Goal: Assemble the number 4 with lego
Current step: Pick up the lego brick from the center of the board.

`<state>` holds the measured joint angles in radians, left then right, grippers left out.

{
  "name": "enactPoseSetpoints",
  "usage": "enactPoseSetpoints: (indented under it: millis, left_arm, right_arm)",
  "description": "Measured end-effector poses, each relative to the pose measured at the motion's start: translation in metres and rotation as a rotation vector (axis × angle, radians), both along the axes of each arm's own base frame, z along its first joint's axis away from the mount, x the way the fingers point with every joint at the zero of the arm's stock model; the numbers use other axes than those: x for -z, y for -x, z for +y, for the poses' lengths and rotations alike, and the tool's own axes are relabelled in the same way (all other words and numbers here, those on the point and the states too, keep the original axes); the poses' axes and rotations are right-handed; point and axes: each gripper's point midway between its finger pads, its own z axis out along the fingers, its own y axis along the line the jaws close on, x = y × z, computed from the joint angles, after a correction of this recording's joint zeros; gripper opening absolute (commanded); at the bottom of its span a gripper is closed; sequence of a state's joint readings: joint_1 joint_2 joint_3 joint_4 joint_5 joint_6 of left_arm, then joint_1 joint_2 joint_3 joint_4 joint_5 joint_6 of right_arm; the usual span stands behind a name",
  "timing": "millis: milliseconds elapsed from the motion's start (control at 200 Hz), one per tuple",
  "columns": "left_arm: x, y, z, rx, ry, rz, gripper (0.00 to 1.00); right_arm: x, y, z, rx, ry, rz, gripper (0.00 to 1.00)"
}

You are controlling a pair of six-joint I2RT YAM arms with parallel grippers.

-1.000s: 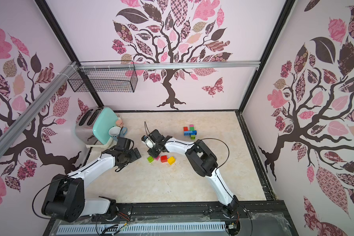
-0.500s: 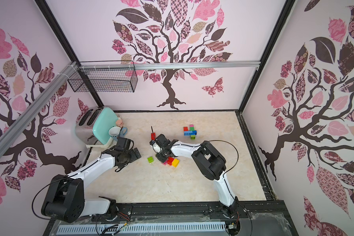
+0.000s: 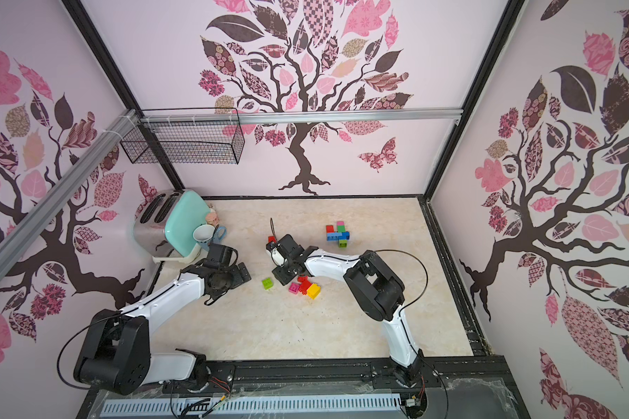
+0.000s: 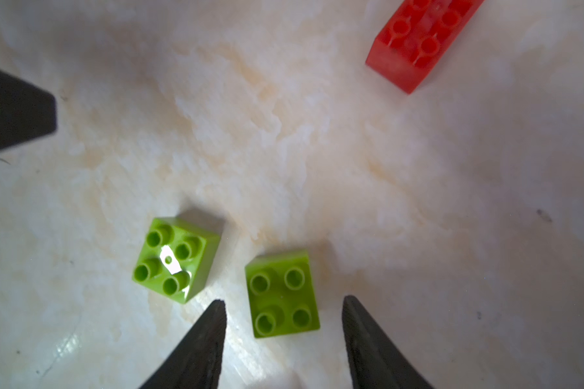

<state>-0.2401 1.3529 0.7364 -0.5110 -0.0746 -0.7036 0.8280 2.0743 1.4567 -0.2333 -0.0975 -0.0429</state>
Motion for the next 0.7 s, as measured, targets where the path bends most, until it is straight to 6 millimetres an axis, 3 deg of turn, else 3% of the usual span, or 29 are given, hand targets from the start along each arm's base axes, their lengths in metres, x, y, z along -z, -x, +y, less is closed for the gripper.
enactPoseSetpoints:
  millis: [165,405,700]
  left_arm:
    - [0.000,0.000,0.000,0.000,0.000,0.000,0.98]
    - [0.000,0.000,0.000,0.000,0.000,0.000,0.98]
    - [0.000,0.000,-0.001,0.005,0.006,0.001,0.98]
  right_arm:
    - [-0.008,-0.005,0.005,-0.008,-0.017,-0.024,0.50]
    - [0.015,-0.002,0.002,-0.015,0.022,0.005,0.56]
    - [0.024,-0.002,-0.001,-0.005,0.043,0.016,0.34]
